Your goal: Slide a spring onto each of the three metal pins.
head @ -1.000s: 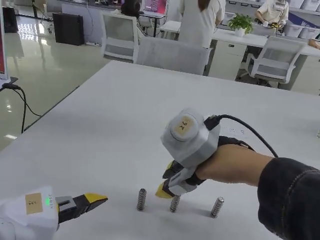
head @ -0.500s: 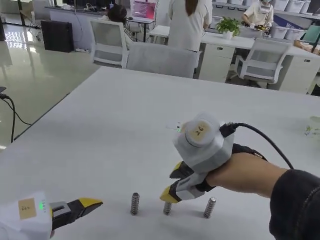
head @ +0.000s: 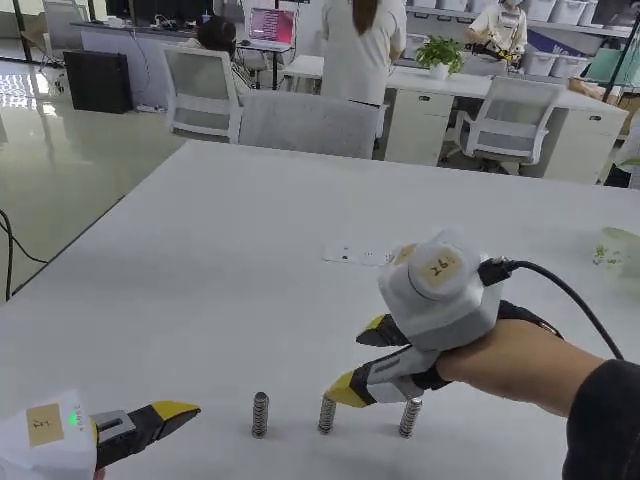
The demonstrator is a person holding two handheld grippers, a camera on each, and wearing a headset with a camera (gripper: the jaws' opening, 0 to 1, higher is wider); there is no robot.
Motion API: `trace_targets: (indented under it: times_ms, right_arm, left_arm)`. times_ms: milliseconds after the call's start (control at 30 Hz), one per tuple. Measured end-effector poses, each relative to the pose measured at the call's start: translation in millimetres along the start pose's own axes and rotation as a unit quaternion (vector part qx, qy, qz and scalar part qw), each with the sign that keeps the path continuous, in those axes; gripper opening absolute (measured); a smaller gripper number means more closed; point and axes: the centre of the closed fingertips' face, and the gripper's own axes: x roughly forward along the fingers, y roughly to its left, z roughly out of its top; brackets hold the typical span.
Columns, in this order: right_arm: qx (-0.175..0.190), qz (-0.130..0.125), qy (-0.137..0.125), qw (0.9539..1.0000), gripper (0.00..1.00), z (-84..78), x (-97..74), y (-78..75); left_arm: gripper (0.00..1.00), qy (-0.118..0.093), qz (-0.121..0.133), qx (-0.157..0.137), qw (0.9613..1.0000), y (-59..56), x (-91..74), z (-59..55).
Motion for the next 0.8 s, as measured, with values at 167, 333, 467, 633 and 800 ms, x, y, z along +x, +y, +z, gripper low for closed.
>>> trace_targets:
  times_ms: [167,333,467,633,800]
  right_arm:
    - [0.006,-0.009,-0.011,0.9999,0.46,-3.5,-7.5,-2.2]
    - [0.008,-0.017,-0.029,0.9994,0.50,-3.5,-16.2,-4.4]
    - [0.011,-0.024,-0.041,0.9988,0.52,-6.2,-22.9,-6.1]
    - [0.020,-0.035,-0.048,0.9980,0.53,-14.9,-31.1,-11.6]
    - [0.030,-0.043,-0.053,0.9972,0.56,-25.0,-39.1,-14.5]
  left_arm:
    - [0.67,0.000,0.002,0.000,1.0000,0.0,0.6,1.0]
    - [0.67,-0.001,0.004,0.001,1.0000,0.4,0.8,2.7]
    - [0.67,-0.002,0.007,0.001,1.0000,1.4,0.3,4.1]
    - [0.67,-0.003,0.009,0.004,0.9999,2.5,0.2,6.0]
    - [0.67,-0.003,0.010,0.005,0.9999,3.3,1.4,7.9]
